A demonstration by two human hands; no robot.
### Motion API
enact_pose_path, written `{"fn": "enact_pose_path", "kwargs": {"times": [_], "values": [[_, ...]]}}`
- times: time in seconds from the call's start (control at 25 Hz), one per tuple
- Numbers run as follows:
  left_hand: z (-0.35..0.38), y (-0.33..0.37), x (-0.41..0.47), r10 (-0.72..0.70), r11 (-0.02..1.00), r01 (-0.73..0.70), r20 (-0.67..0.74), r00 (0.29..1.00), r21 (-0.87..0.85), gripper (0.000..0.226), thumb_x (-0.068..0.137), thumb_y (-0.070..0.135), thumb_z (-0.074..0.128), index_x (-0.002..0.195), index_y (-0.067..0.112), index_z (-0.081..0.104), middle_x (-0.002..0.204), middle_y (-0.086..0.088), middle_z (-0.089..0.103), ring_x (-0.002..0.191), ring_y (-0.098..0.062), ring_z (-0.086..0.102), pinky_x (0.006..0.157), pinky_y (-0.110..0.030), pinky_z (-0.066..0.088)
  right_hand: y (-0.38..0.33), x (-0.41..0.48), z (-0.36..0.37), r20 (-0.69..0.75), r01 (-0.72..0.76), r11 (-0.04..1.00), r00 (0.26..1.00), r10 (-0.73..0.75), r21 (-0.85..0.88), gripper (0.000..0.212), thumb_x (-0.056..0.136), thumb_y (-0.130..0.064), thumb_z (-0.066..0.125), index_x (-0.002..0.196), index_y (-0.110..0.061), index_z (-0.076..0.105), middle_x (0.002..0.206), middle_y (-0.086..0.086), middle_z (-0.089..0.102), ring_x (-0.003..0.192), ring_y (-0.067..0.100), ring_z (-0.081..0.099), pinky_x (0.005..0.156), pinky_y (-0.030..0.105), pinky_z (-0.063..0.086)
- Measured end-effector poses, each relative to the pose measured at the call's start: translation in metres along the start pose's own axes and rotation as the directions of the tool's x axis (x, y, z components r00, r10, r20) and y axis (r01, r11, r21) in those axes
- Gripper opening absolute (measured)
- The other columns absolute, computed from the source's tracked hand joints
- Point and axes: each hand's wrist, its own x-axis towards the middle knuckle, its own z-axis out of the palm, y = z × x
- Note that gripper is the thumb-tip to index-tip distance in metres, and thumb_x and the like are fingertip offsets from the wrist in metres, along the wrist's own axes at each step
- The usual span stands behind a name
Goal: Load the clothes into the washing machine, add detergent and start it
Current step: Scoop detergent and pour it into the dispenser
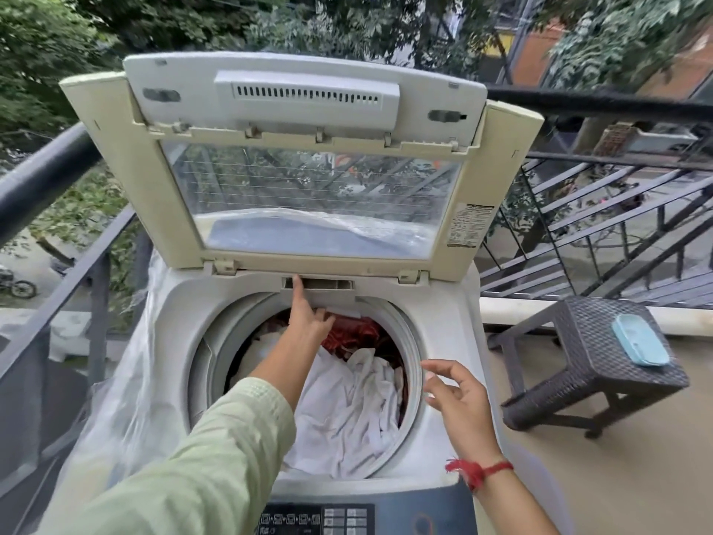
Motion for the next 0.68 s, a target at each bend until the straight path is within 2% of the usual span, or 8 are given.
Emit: {"fn": "enact_pose_path", "kwargs": {"times": [0.16, 0.36, 0.44, 0.52, 0.6, 0.68], "values": [[-0.015, -0.003, -0.001, 0.02, 1.0, -0.02, 0.013, 1.0, 0.02, 0.078, 0.088, 0.053, 0.055, 0.146, 0.008, 0.027, 0.152, -0.01, 0.032, 0.139, -0.023, 0.035, 0.116, -0.037, 0.024, 0.002, -0.007, -0.009, 0.002, -0.01, 1.0, 1.0, 0.01, 0.019, 0.024, 0.088, 0.0, 0.056, 0.086, -0.021, 0.068, 0.086, -0.008, 0.064, 0.072, 0.016, 0.056, 0.069, 0.027, 0.049], [-0.023, -0.007, -0.012, 0.014, 0.999, -0.015, 0.008, 1.0, 0.042, 0.089, 0.085, 0.057, 0.056, 0.15, 0.01, 0.017, 0.156, -0.012, 0.021, 0.143, -0.025, 0.024, 0.117, -0.041, 0.022, 0.006, -0.013, -0.021, 0.052, -0.035, 0.999, 0.998, 0.033, 0.029, 0.021, 0.089, -0.002, 0.056, 0.084, -0.019, 0.067, 0.082, -0.006, 0.063, 0.073, 0.012, 0.056, 0.066, 0.022, 0.046], [-0.02, -0.012, -0.024, 0.046, 0.999, -0.045, -0.026, 0.999, 0.029, 0.093, 0.082, 0.063, 0.056, 0.151, 0.014, 0.018, 0.156, -0.012, 0.021, 0.142, -0.028, 0.026, 0.116, -0.045, 0.025, 0.009, -0.018, -0.026, 0.065, -0.042, 0.998, 0.997, 0.039, 0.039, 0.02, 0.089, -0.002, 0.057, 0.084, -0.019, 0.066, 0.083, -0.006, 0.064, 0.075, 0.012, 0.056, 0.065, 0.021, 0.046], [-0.019, -0.022, -0.04, 0.104, 0.995, -0.104, -0.092, 0.99, 0.003, 0.081, 0.087, 0.061, 0.051, 0.148, 0.014, 0.027, 0.153, -0.011, 0.031, 0.136, -0.027, 0.038, 0.112, -0.042, 0.033, 0.012, -0.025, -0.034, 0.078, -0.038, 0.998, 0.996, 0.034, 0.043, 0.02, 0.089, -0.003, 0.057, 0.085, -0.02, 0.066, 0.083, -0.006, 0.064, 0.075, 0.011, 0.057, 0.066, 0.021, 0.046], [-0.019, -0.044, -0.063, 0.167, 0.986, -0.163, -0.147, 0.975, 0.04, 0.064, 0.095, 0.048, 0.044, 0.147, 0.012, 0.03, 0.152, -0.007, 0.033, 0.138, -0.022, 0.036, 0.113, -0.034, 0.032, 0.016, -0.033, -0.051, 0.058, -0.016, 0.998, 0.998, 0.012, 0.067, 0.02, 0.089, -0.002, 0.057, 0.086, -0.02, 0.066, 0.084, -0.006, 0.064, 0.075, 0.011, 0.058, 0.066, 0.02, 0.047], [-0.018, -0.087, -0.091, 0.184, 0.982, -0.178, -0.089, 0.979, 0.069, 0.051, 0.1, 0.036, 0.038, 0.145, 0.011, 0.032, 0.15, -0.005, 0.037, 0.139, -0.019, 0.035, 0.113, -0.032, 0.028, 0.021, -0.04, -0.084, -0.015, 0.023, 0.992, 1.0, -0.021, 0.122, 0.021, 0.088, 0.0, 0.057, 0.087, -0.02, 0.065, 0.085, -0.005, 0.065, 0.075, 0.009, 0.058, 0.067, 0.02, 0.048]]}}
